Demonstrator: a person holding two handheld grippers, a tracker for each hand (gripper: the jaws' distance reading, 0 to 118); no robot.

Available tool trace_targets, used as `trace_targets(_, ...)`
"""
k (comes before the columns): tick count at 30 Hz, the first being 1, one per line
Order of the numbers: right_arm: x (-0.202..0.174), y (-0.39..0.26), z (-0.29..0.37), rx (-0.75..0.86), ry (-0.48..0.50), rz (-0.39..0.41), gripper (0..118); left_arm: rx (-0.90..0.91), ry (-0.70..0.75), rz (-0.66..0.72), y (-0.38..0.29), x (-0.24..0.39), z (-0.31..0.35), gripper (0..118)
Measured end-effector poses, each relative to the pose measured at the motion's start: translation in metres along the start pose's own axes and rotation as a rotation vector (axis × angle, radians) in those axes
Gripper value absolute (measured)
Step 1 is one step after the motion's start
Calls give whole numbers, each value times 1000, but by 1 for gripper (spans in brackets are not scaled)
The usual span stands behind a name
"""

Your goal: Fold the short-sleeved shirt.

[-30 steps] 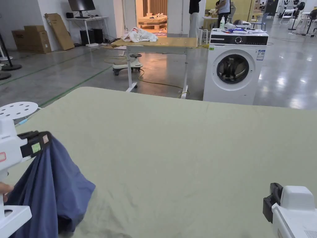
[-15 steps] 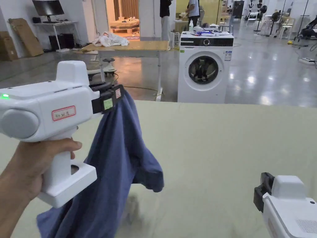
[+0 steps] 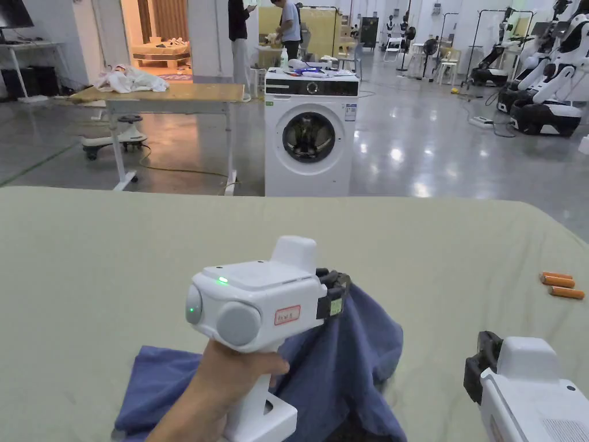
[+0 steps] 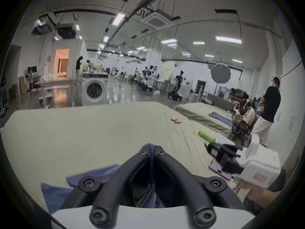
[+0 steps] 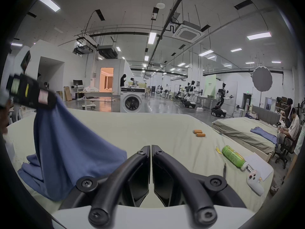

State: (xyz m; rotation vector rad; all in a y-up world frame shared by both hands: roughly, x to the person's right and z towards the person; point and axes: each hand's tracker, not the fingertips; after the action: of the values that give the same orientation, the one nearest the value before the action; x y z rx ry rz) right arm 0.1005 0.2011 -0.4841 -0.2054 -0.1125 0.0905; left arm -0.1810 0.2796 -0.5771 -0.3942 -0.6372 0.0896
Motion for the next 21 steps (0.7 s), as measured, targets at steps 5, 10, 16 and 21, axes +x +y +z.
trace_targets(5, 8, -8, 2, -20, -19, -2, 1, -86, 23, 40, -31, 0, -19, 22)
trace_targets(10, 3, -10, 5, -26, -4, 3, 1, -52, 68, 68, -35, -13, -3, 75)
trace_targets(16, -13, 4, 4, -1, 35, -4, 1, 97, 233, 68, -26, -36, 51, 72)
trace_targets(21, -34, 19, -2, 32, 68, -11, 1, 176, 423, 72, -32, -59, 94, 58)
